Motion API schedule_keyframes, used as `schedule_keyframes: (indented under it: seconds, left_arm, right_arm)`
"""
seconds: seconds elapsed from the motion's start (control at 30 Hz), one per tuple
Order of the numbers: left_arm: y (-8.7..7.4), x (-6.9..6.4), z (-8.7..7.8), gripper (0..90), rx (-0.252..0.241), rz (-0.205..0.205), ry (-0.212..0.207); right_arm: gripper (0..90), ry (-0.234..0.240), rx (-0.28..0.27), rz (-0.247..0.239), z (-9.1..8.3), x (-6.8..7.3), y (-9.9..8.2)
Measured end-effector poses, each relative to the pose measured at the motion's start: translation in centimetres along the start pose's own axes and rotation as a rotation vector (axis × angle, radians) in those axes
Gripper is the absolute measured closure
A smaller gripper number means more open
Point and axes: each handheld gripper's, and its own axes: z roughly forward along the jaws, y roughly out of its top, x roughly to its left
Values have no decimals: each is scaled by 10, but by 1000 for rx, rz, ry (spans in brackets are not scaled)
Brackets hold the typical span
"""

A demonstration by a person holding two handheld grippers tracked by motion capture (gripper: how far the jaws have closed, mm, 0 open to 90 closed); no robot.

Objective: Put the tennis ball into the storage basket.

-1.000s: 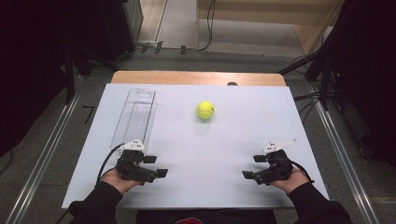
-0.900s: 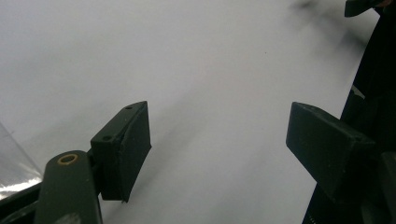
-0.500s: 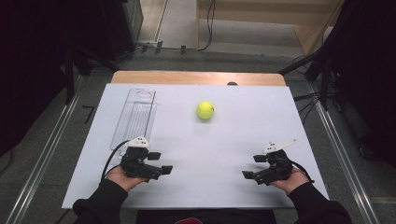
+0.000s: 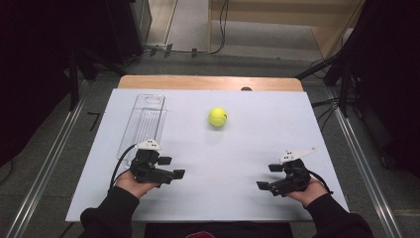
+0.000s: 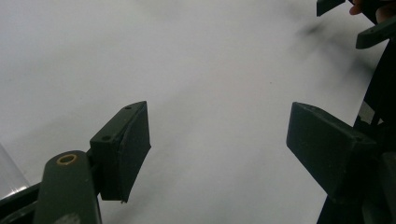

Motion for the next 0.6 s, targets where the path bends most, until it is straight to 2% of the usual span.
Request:
schedule_keyframes:
  seconds: [0.03,0.07,0.1,0.3,0.47,0.6]
  left_arm:
    - [1,0,0,224,-2,1,2]
    - [1,0,0,224,-6,-1,1]
    - [2,1,0,224,-8,-1,3]
    - [6,1,2,194,-5,3,3]
    - [12,1,7,173,18,21,1]
    - [16,0,8,172,8,24,2]
  right_arm:
    - [64,4,10,0,1,0,0]
    - [5,1,10,-1,1,1,0]
    - [0,-8,8,-5,1,1,1]
    - [0,-15,0,3,-1,-1,1]
    - [0,-15,-18,-3,-1,-1,2]
    - [0,-23,-22,7,-2,-1,2]
